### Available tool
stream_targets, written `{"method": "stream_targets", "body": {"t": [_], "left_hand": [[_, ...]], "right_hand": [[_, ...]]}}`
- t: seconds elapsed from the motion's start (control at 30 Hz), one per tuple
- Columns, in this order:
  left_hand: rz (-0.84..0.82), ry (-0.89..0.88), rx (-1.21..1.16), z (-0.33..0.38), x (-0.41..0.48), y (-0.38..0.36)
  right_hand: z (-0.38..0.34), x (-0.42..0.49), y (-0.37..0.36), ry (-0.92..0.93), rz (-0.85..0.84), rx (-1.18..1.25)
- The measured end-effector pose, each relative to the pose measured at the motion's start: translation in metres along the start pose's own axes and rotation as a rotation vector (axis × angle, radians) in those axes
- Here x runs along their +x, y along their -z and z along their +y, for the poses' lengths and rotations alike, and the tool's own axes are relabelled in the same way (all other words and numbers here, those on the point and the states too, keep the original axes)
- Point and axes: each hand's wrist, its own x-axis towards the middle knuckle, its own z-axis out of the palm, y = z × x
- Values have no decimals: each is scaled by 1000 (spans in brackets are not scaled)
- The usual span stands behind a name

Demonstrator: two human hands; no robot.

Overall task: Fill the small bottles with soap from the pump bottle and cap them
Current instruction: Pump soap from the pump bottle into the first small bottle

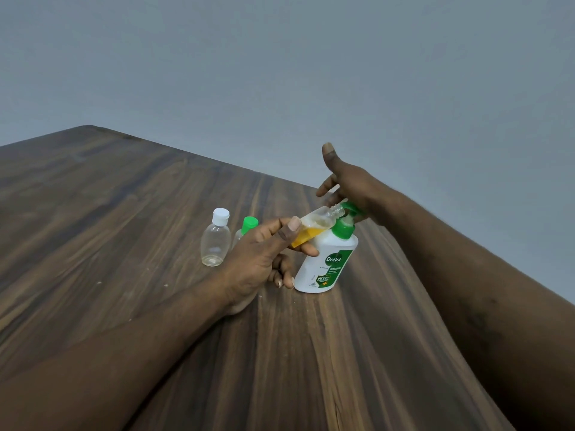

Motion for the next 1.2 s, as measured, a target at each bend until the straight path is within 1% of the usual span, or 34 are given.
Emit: {"method": "stream_targets", "body": {"t": [0.1, 0.17, 0.3, 0.4, 0.57, 0.87, 1.03, 1.2], "left_hand": [[1, -5, 1, 0, 1, -1], [2, -7, -1, 0, 0, -1], [1, 3, -6, 2, -1, -1], [-2, 13, -3, 1, -2, 0], [-2, 14, 12, 0, -2, 0], [4, -15, 7, 0, -1, -2], [18, -3, 12, 0, 0, -2], [19, 7, 10, -2, -2, -1]], "right_hand": [[-2, 0, 13, 3, 24, 31], [3, 3, 7, 1, 30, -5], [19, 6, -14, -69, -48, -24], [20, 6, -17, -56, -49, -19], [21, 7, -17, -47, -24, -33], [6, 2, 6, 22, 105, 26], [22, 7, -17, -56, -35, 11], [24, 9, -19, -35, -26, 30]]}}
